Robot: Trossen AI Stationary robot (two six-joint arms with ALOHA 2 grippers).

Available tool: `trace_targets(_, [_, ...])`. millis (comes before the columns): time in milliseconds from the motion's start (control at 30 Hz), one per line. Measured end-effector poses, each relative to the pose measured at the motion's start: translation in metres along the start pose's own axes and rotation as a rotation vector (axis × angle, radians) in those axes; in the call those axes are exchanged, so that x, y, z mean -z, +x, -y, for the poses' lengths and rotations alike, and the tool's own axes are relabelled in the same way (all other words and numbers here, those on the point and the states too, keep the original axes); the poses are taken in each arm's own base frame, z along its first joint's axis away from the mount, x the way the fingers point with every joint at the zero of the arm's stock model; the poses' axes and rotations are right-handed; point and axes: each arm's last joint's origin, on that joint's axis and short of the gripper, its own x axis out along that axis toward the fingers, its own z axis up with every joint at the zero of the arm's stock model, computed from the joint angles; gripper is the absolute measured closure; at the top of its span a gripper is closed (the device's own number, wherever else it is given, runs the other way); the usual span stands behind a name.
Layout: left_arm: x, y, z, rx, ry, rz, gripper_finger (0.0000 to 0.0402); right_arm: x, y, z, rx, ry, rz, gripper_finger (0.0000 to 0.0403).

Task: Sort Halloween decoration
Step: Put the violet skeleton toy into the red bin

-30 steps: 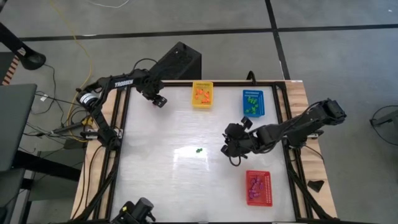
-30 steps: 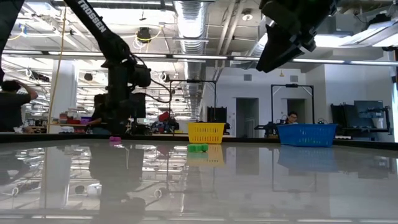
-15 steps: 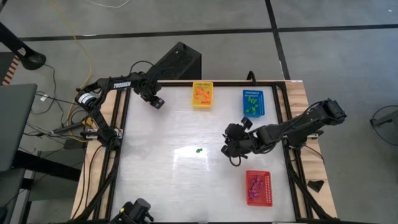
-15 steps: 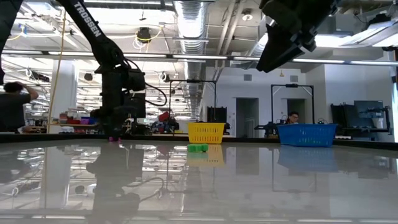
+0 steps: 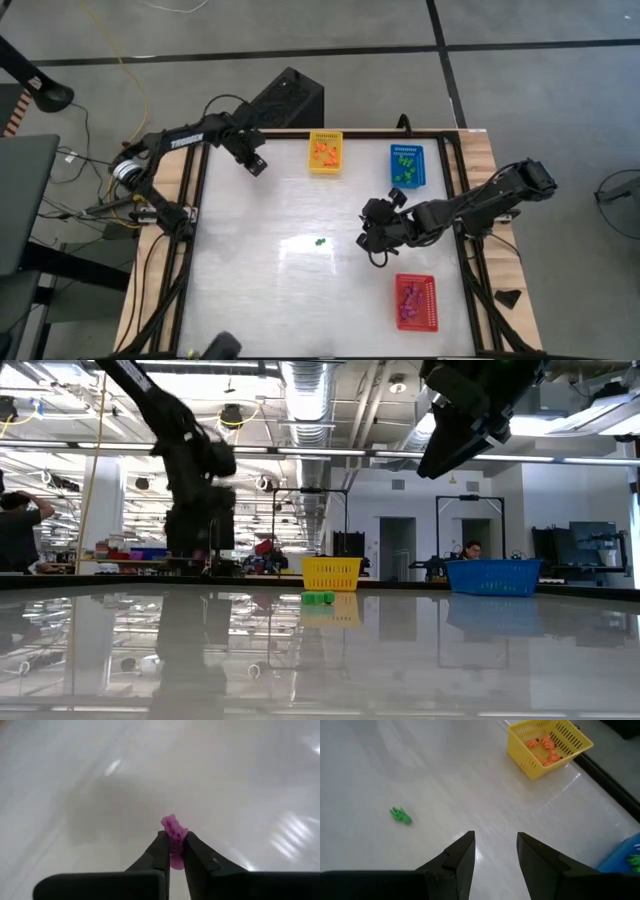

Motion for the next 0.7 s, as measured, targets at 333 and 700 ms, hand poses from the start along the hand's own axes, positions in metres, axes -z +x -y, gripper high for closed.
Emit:
trace_targets(333, [0.064, 0.011, 0.184, 0.565, 0.422, 0.272, 0.0389, 0.009, -0.001, 0.008, 0.066, -0.022, -0.076, 0.0228])
trace_targets(700, [0.125, 0.029, 0.384, 0.838, 0.906, 0.804, 0.039, 0.011, 0.0, 0.013, 0.113, -0.017, -0.095, 0.0228])
